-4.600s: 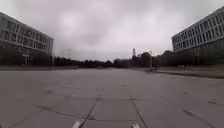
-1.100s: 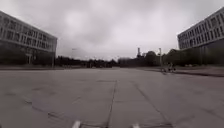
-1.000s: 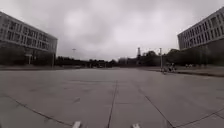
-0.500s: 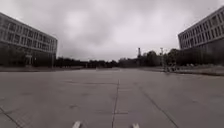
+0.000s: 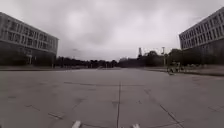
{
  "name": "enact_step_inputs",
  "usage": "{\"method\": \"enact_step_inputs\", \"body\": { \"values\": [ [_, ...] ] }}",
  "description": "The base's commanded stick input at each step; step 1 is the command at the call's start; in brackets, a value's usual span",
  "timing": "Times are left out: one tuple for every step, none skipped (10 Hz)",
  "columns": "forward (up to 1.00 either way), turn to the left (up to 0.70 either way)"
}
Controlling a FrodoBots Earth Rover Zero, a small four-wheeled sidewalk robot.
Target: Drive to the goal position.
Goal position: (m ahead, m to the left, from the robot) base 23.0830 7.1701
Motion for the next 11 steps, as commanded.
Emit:
{"method": "enact_step_inputs", "body": {
  "values": [
    [0.7, 0.0],
    [0.7, 0.0],
    [0.7, 0.0],
    [0.7, 0.0],
    [0.7, 0.0],
    [0.7, 0.0],
    [0.7, 0.0],
    [0.7, 0.0],
    [0.7, 0.0],
    [0.7, 0.0],
    [0.7, 0.0]
  ]
}}
